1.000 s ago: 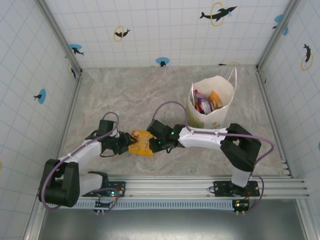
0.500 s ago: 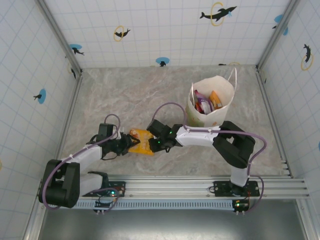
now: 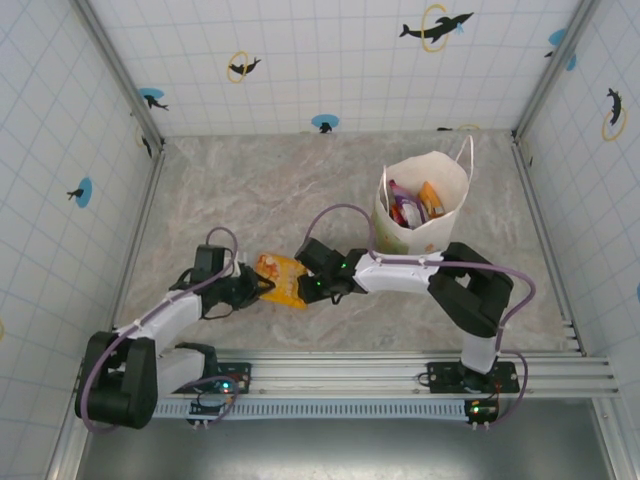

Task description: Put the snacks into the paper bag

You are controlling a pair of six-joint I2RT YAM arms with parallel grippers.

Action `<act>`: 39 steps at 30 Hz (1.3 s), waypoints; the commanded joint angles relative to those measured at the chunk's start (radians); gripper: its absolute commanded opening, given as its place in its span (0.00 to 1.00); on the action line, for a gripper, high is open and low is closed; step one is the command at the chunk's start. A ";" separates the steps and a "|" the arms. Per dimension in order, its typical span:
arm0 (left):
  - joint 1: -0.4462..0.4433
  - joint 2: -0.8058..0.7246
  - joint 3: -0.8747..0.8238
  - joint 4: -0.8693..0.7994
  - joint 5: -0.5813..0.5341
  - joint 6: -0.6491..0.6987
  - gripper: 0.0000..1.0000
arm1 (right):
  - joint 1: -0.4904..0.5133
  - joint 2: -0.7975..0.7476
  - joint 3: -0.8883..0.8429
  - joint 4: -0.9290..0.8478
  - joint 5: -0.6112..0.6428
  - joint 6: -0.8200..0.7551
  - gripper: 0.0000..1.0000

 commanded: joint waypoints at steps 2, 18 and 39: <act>0.003 -0.040 0.117 -0.064 -0.002 0.060 0.14 | -0.009 -0.141 -0.014 0.066 0.056 -0.038 0.42; 0.001 -0.120 0.427 0.044 0.050 0.212 0.00 | -0.016 -0.550 -0.130 0.369 0.130 -0.275 0.48; -0.032 -0.066 0.537 0.470 0.373 0.258 0.00 | -0.346 -0.767 -0.247 0.550 -0.253 -0.328 0.54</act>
